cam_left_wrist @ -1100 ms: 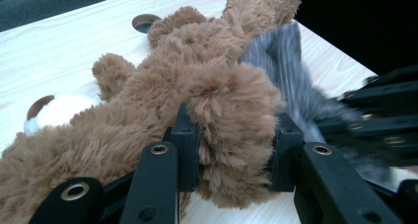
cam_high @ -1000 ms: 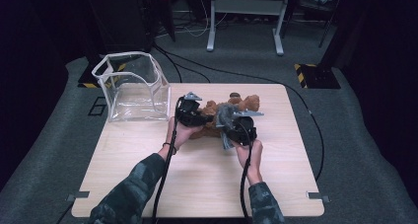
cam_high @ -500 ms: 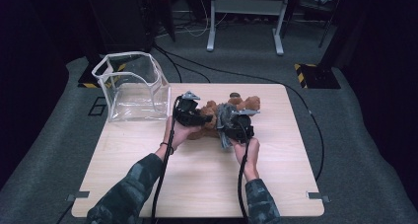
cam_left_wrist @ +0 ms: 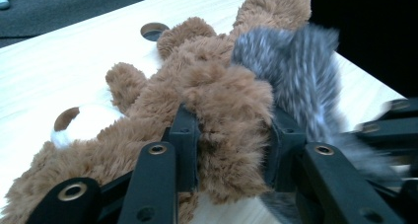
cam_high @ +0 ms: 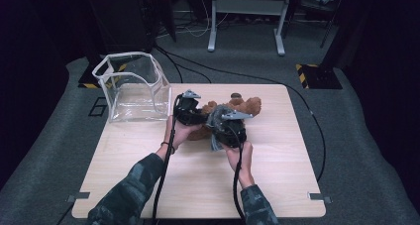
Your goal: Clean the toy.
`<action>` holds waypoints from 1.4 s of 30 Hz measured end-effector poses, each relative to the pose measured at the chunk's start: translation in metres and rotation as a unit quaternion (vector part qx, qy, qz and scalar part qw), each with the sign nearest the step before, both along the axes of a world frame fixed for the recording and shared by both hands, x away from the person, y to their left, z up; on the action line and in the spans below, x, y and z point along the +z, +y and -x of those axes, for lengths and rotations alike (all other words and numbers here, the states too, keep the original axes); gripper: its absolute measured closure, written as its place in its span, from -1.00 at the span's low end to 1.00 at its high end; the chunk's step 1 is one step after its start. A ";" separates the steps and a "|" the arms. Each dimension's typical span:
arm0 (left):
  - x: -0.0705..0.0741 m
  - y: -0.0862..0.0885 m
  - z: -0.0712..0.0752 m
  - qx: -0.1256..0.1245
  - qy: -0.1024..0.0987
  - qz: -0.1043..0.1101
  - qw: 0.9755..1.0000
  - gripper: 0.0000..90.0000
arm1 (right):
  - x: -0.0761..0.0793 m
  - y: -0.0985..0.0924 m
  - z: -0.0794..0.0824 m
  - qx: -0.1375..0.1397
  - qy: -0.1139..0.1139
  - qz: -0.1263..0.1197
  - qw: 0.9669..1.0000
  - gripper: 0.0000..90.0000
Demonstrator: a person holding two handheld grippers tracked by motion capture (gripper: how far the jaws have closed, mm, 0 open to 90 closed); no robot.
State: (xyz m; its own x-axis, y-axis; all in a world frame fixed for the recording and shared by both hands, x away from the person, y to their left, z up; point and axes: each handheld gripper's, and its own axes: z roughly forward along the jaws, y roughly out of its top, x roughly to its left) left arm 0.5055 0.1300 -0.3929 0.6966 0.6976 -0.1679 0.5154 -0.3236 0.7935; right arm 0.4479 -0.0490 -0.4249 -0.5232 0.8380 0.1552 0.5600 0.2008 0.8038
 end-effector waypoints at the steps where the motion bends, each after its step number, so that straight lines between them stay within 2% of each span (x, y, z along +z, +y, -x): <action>1: 0.000 0.000 0.000 0.000 0.000 0.000 1.000 0.43 | 0.000 0.000 0.000 0.000 0.000 0.000 1.000 0.69; 3: 0.000 0.000 -0.001 0.000 -0.001 -0.002 1.000 0.43 | -0.015 0.002 -0.010 -0.005 0.024 0.017 1.000 0.69; 4: 0.000 0.000 -0.001 -0.001 0.002 0.003 1.000 0.43 | -0.029 -0.002 -0.016 -0.009 0.047 0.021 0.999 0.69; 6: 0.000 0.000 -0.002 -0.005 0.000 0.000 1.000 0.43 | -0.032 -0.006 -0.012 -0.006 0.054 0.016 0.998 0.68; 9: 0.000 -0.002 -0.002 -0.001 0.003 0.008 1.000 0.41 | -0.025 -0.007 -0.004 0.001 0.040 0.016 0.999 0.69; 10: 0.000 -0.003 -0.002 0.000 0.000 0.008 1.000 0.40 | -0.013 -0.006 0.004 0.009 0.022 0.010 1.000 0.68; 11: 0.001 -0.004 -0.002 -0.003 0.000 0.005 1.000 0.40 | -0.013 -0.006 0.004 0.009 0.022 0.010 1.000 0.68; 14: 0.003 -0.007 -0.002 -0.002 -0.001 0.006 1.000 0.39 | 0.005 0.001 0.013 0.019 -0.016 -0.001 1.000 0.68; 17: 0.004 -0.008 -0.003 0.000 0.000 0.004 1.000 0.39 | 0.004 0.005 0.009 0.021 -0.018 0.004 1.000 0.68; 18: 0.004 -0.008 -0.003 0.004 0.002 0.007 1.000 0.36 | 0.000 0.005 0.004 0.015 -0.009 0.004 1.000 0.68; 19: 0.004 -0.005 -0.003 0.001 0.001 0.008 1.000 0.26 | -0.009 -0.002 -0.007 -0.001 0.002 0.009 1.000 0.68; 21: 0.005 -0.003 -0.002 0.002 0.001 0.017 1.000 0.10 | -0.013 -0.007 -0.011 -0.012 0.009 0.003 1.000 0.68; 22: 0.007 0.001 -0.001 0.003 -0.004 0.023 1.000 0.03 | -0.017 -0.017 -0.014 -0.030 0.016 -0.012 0.999 0.68; 24: 0.011 0.007 0.002 0.008 -0.012 0.036 0.999 -0.03 | -0.018 -0.022 -0.014 -0.035 0.018 -0.016 0.999 0.68; 25: 0.012 0.011 0.004 0.009 -0.016 0.039 0.999 -0.12 | -0.019 -0.029 -0.012 -0.047 0.016 -0.008 0.999 0.68; 26: 0.013 0.016 0.005 0.012 -0.019 0.043 0.999 -0.12 | -0.019 -0.029 -0.012 -0.047 0.016 -0.008 0.999 0.68; 28: 0.012 0.032 0.009 0.023 -0.024 0.049 0.998 -0.21 | -0.019 -0.043 -0.006 -0.068 0.015 -0.006 0.998 0.68; 29: 0.012 0.032 0.009 0.023 -0.024 0.049 0.998 -0.23 | -0.019 -0.043 -0.006 -0.068 0.015 -0.006 0.998 0.68; 30: 0.009 0.046 0.011 0.036 -0.027 0.046 0.998 -0.24 | -0.020 -0.051 0.000 -0.079 0.015 -0.005 0.997 0.68; 31: 0.009 0.046 0.011 0.036 -0.027 0.046 0.998 -0.24 | -0.020 -0.051 0.000 -0.079 0.015 -0.005 0.997 0.68; 32: 0.007 0.052 0.011 0.042 -0.026 0.045 0.998 -0.25 | -0.020 -0.056 0.007 -0.081 0.018 0.002 0.997 0.68; 33: 0.004 0.059 0.011 0.049 -0.023 0.046 0.997 -0.25 | -0.020 -0.056 0.007 -0.081 0.018 0.002 0.997 0.68; 35: -0.003 0.069 0.012 0.058 -0.015 0.040 0.997 -0.25 | -0.021 -0.058 0.015 -0.074 0.016 0.010 0.997 0.68; 36: -0.007 0.074 0.012 0.061 -0.013 0.040 0.997 -0.26 | -0.022 -0.057 0.025 -0.069 0.021 0.008 0.997 0.68; 37: -0.011 0.078 0.013 0.062 -0.009 0.038 0.997 -0.26 | -0.022 -0.057 0.025 -0.069 0.021 0.008 0.997 0.68; 41: -0.025 0.087 0.016 0.067 0.004 0.033 0.997 -0.28 | -0.023 -0.045 0.044 -0.033 0.015 0.021 0.999 0.68; 42: -0.030 0.086 0.019 0.063 0.004 0.026 0.998 -0.28 | -0.020 -0.033 0.050 -0.009 0.009 0.015 1.000 0.68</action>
State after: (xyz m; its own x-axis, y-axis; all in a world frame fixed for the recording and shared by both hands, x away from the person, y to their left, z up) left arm 0.4863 0.2157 -0.4231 0.6018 0.7703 -0.2109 0.5557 -0.2142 0.8033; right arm 0.3977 -0.0817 -0.4453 -0.5049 0.8520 0.1386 0.5779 0.2143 0.7874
